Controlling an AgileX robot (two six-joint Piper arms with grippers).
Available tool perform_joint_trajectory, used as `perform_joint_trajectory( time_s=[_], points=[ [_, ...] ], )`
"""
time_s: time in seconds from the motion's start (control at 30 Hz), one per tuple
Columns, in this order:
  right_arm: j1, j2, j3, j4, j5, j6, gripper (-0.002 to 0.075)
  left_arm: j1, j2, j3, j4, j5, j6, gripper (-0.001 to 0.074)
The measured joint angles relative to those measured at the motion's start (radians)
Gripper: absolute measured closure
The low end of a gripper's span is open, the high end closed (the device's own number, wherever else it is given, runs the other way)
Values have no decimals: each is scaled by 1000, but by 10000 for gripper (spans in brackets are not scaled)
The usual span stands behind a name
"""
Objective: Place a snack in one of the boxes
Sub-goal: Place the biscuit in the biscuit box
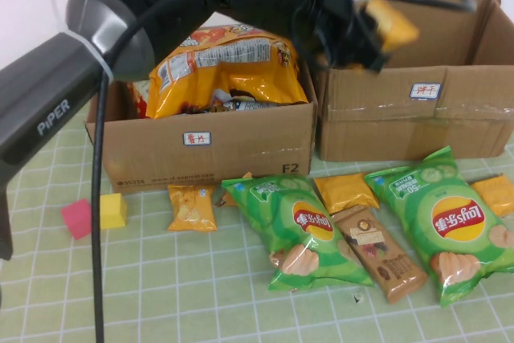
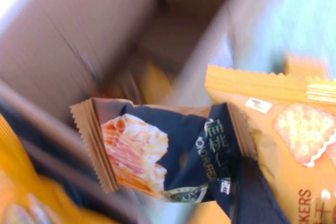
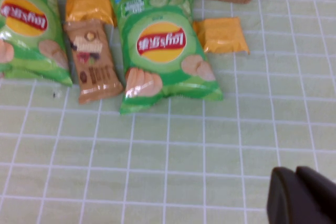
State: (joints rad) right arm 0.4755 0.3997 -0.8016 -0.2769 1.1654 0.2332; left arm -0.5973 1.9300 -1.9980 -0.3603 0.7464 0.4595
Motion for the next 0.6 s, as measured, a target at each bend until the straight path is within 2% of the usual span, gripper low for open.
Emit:
perform_joint_trajectory(
  time_s=[0.23, 0.33, 0.53, 0.6],
  points=[
    [0, 0, 120, 0, -43, 18, 721, -1, 59, -3, -143, -436, 51, 488],
    [0, 0, 153, 4, -79, 31, 721, -2, 111, -5, -178, -562, 89, 489],
    [0, 0, 167, 16, -145, 34, 721, -2, 219, -5, -188, -664, 136, 486],
    [0, 0, 168, 16, -174, 34, 721, -3, 254, -5, -186, -676, 156, 407]
  ],
)
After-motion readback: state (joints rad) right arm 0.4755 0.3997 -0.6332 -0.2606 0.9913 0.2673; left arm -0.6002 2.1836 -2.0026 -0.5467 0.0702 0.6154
